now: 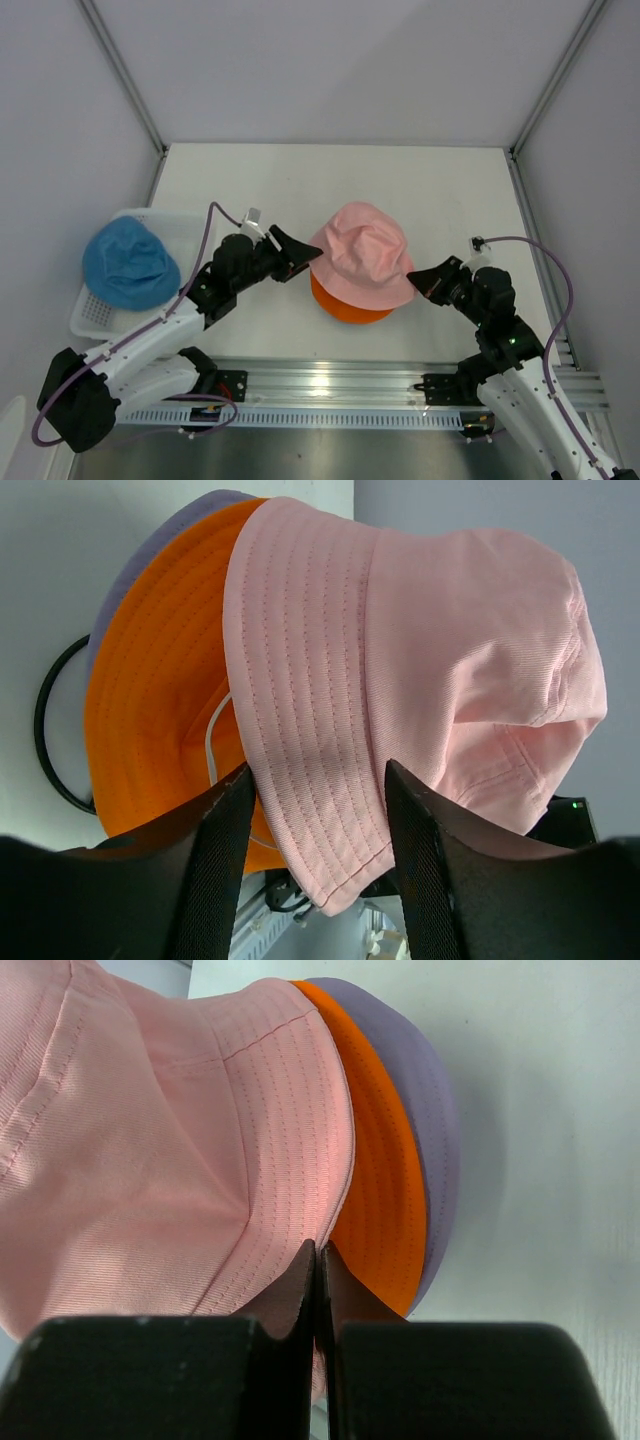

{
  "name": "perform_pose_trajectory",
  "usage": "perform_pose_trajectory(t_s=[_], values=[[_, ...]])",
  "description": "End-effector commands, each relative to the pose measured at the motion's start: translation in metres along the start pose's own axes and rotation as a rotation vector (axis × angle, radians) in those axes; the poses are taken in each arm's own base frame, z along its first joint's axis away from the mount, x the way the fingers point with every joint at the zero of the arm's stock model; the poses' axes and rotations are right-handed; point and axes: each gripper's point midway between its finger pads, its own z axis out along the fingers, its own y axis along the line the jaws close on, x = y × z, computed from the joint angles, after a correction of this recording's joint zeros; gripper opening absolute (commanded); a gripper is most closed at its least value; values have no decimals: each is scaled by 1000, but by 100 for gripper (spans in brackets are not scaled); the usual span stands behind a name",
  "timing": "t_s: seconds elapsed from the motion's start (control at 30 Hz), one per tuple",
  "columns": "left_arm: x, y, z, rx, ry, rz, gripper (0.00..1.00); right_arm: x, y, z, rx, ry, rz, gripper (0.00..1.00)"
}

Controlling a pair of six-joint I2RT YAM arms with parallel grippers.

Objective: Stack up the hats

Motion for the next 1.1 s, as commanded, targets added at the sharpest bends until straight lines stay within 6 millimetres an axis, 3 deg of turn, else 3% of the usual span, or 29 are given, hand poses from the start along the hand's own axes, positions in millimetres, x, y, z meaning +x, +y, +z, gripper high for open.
perform_pose_trajectory(t_s=[0.0, 0.07, 0.17, 0.23, 0.27, 0.47, 0.53, 0.6, 0.7, 0.83, 1.07], values=[[-9, -25, -1, 94, -27, -24, 57, -10, 2, 2, 1, -44, -22, 0], [-7, -23, 0, 97, -18, -26, 56, -9, 1, 2, 5, -41, -20, 0], [-1, -15, 1, 88, 2, -39, 30, -9, 0, 5, 11, -34, -17, 0], [1, -8, 1, 70, 5, -48, 5, -8, -3, 7, 23, -27, -13, 0], [1, -4, 1, 56, 2, -48, 1, -7, -5, 8, 35, -28, -10, 0], [0, 2, -23, 83, -49, 77, 1, -10, -14, 8, 84, -41, 1, 0], [-5, -7, -38, 120, -91, 154, 1, -9, -17, 9, 98, -44, 7, 0], [-4, 2, -44, 85, -92, 201, 1, -9, -20, 11, 106, -45, 10, 0], [2, 21, -43, -7, -47, 219, 1, -7, -22, 14, 111, -40, 11, 0], [21, 51, -25, -134, 61, 201, 1, -8, -23, 17, 115, -41, -1, 0], [48, 115, -10, -350, 144, 126, 1, -7, -25, 27, 110, -33, -4, 0]])
